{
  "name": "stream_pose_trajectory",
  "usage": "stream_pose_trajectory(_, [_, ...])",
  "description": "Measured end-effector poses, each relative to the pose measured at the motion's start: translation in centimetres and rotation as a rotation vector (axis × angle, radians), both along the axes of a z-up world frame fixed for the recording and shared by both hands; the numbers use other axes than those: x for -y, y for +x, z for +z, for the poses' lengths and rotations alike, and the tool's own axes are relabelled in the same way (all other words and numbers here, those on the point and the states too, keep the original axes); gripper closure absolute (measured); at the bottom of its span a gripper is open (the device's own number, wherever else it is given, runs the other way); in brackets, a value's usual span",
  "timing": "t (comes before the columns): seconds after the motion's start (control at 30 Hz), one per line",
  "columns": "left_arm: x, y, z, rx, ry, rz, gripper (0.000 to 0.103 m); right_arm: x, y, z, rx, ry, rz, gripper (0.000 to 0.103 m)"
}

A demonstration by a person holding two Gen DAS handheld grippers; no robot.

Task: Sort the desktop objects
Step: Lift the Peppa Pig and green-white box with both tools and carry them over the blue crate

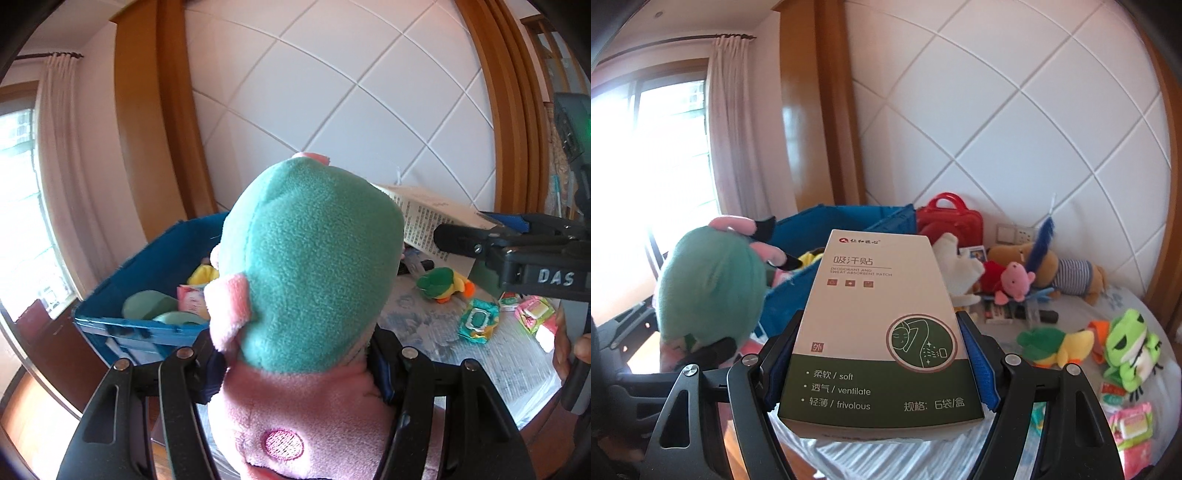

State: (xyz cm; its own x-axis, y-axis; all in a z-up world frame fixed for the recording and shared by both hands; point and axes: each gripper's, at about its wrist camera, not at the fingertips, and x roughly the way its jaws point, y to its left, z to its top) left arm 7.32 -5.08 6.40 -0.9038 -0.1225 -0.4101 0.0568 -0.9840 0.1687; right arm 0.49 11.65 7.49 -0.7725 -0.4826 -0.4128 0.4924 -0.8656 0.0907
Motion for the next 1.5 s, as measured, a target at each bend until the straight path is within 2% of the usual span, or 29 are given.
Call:
stream_pose_trajectory(0.13, [2.6, 1.0, 1.4, -0.022, -0.020, -0.002, 0.041, 2.8, 0.1, 0.5, -0.004, -0.013, 0.009, 0.026])
stream_pose_trajectory(0.33, [6.7, 0.1, 3.2, -0.059, -0.029, 0.006, 0.041, 6.8, 0.0, 1.6, -0.023, -0.013, 0.009, 0.026])
stream_pose_trajectory(0.63, [14.7, -4.6, 5.3, -0.095, -0.046, 0.089, 0.040, 12.6, -2.8, 3.3, -0.037, 0.004, -0.006, 0.026])
stream_pose_trajectory(1.0, [23.2, -11.7, 2.9, -0.059, -0.062, 0.170, 0.040, 19.9, -6.7, 2.7, 0.004, 0.029, -0.015, 0.026])
stream_pose_trajectory(1.27, [26.1, -13.9, 0.8, -0.021, -0.070, 0.221, 0.040, 23.5, -8.3, 2.0, 0.031, 0.044, -0.006, 0.026])
stream_pose_trajectory(1.5, [27.2, -15.3, 1.5, -0.009, -0.079, 0.261, 0.039, 25.4, -10.1, 1.6, 0.056, 0.050, 0.027, 0.026])
